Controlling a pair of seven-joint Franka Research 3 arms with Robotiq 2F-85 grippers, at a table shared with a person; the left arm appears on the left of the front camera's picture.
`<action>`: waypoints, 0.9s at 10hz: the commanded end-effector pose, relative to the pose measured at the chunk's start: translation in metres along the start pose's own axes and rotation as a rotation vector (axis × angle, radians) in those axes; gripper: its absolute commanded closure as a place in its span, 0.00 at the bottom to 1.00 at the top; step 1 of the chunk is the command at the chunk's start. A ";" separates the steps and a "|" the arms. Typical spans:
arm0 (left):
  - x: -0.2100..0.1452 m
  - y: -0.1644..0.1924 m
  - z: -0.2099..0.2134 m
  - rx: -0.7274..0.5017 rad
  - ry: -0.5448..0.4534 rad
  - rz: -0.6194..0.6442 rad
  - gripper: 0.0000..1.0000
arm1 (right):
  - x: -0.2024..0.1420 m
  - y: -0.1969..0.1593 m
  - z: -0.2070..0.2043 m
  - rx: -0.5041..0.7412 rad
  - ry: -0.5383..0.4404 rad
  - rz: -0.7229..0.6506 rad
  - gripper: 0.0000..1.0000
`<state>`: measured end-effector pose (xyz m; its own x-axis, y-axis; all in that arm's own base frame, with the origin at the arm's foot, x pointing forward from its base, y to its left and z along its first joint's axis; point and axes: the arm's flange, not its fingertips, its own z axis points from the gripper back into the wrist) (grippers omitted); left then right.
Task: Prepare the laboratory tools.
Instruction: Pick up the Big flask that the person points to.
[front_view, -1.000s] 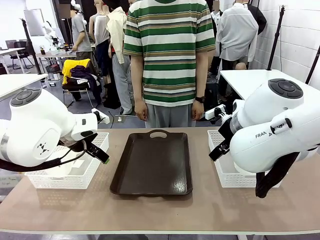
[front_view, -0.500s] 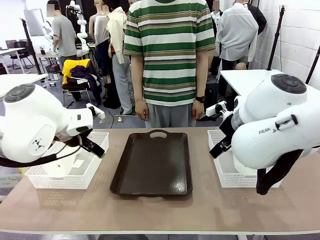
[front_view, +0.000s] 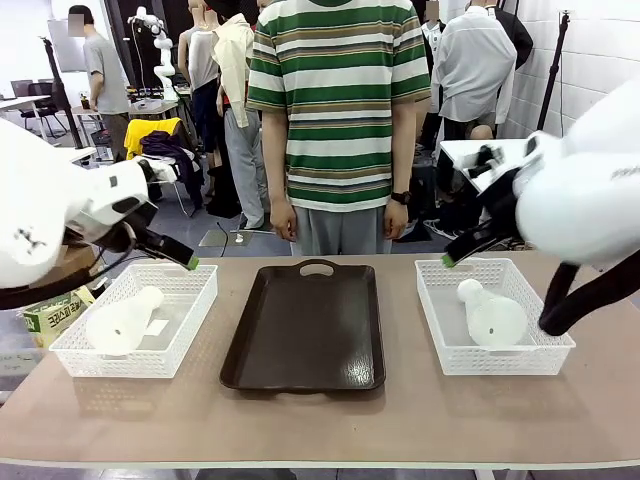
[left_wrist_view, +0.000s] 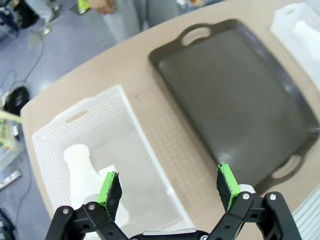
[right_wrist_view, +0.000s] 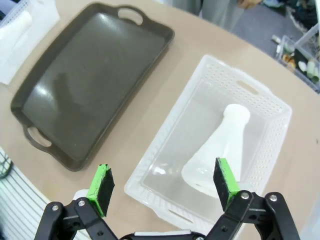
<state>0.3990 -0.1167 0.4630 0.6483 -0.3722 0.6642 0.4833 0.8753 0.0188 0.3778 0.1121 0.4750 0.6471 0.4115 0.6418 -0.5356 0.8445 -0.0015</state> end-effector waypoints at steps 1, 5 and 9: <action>-0.013 0.025 0.028 -0.154 -0.040 0.006 0.00 | -0.030 -0.044 0.024 0.099 -0.022 -0.048 0.00; -0.023 0.066 0.052 -0.216 -0.084 0.065 0.00 | -0.069 -0.096 0.060 0.176 -0.058 -0.173 0.00; -0.033 0.090 0.064 -0.239 -0.041 0.044 0.00 | -0.092 -0.118 0.083 0.206 -0.137 -0.246 0.00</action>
<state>0.3842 -0.0142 0.4883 0.6627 -0.3018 0.6854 0.5564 0.8110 -0.1809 0.3550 -0.0528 0.4960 0.7144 0.1519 0.6830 -0.4557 0.8418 0.2894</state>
